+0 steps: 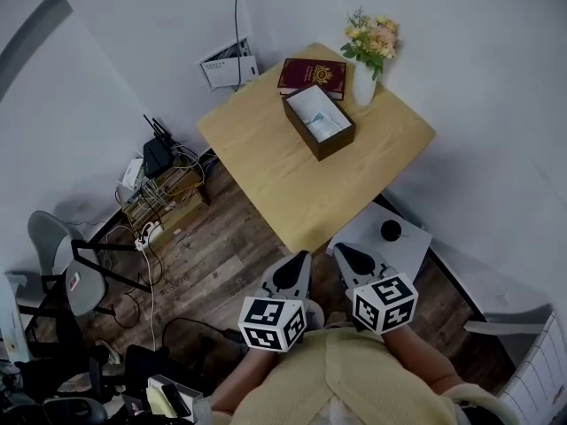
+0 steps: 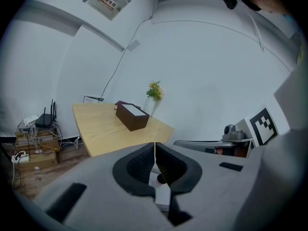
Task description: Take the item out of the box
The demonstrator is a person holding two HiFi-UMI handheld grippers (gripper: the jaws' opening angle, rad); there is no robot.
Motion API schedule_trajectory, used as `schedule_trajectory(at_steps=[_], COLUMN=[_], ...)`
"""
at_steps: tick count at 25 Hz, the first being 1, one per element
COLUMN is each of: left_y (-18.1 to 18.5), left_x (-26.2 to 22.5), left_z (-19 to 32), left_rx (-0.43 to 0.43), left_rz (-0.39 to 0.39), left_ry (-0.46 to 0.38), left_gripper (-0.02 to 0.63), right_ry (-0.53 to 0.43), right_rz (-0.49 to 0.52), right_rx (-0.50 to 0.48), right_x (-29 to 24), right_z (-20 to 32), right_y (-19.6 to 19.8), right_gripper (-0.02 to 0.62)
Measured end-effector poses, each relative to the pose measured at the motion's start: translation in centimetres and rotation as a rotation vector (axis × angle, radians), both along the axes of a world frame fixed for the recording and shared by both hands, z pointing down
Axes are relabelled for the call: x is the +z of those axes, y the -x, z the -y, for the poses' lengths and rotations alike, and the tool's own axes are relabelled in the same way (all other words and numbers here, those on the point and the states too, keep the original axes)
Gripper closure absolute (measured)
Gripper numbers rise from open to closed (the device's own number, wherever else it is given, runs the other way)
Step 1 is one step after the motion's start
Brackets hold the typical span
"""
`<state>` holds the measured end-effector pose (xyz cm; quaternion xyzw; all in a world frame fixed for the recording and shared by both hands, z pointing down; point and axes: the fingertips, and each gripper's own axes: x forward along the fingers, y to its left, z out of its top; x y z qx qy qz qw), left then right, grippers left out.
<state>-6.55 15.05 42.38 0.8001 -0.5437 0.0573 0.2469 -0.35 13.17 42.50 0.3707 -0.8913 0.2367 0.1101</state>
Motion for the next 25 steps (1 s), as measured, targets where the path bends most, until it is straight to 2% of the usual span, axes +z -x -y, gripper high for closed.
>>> schedule_trajectory(at_steps=[12, 21, 25], left_y=[4.4, 7.0, 7.9], left_x=[0.1, 0.2, 0.3], left_z=[5.4, 7.1, 8.0], left_rx=[0.058, 0.123, 0.144], left_rz=[-0.02, -0.017, -0.007], left_ry=[0.015, 0.024, 0.002], left_gripper=[0.58, 0.58, 0.58], right_ry=[0.01, 0.003, -0.005], right_rz=[-0.027, -0.035, -0.046], right_rx=[0.028, 0.062, 0.06], right_x=[-0.1, -0.7, -0.8], right_z=[4.7, 7.4, 7.8], right_y=[4.8, 7.7, 9.0], right_gripper=[0.565, 0.565, 0.565])
